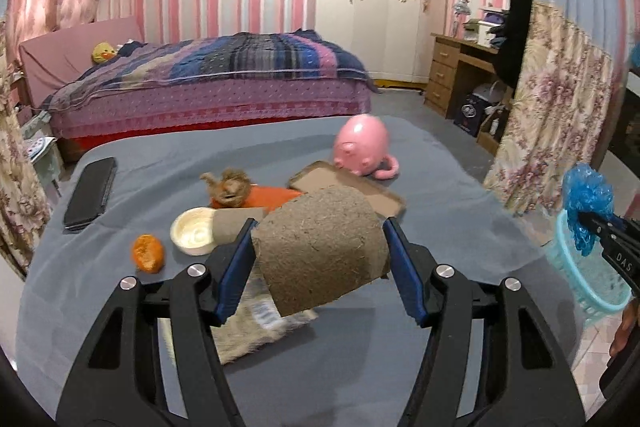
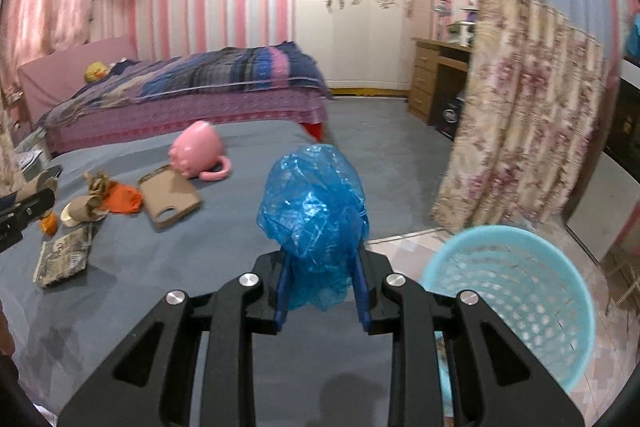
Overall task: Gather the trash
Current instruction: 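Carry the cardboard tube and blue bag in both tools to the blue basket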
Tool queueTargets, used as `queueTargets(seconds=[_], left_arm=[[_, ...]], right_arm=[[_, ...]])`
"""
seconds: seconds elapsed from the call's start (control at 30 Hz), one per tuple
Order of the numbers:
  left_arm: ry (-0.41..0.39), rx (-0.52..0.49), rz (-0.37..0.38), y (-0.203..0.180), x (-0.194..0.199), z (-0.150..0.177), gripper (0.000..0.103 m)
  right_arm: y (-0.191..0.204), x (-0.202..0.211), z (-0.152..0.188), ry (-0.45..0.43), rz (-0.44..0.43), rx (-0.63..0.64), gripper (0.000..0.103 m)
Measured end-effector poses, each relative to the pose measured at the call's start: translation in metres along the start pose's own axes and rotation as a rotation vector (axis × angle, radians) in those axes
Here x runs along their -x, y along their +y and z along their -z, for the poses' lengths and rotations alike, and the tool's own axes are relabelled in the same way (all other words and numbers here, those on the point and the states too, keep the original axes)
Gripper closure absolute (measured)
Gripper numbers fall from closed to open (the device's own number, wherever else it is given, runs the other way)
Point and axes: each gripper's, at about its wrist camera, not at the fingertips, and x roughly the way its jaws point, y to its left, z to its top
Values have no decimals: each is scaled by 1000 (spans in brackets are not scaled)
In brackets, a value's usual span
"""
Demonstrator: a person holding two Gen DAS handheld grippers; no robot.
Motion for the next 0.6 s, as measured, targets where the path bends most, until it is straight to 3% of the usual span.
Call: queueTargets(seconds=[0.6], left_arm=[[-18,-102,128,-97,13,3,41]], right_arm=[[-110,40,14,-38,160,-95,77]])
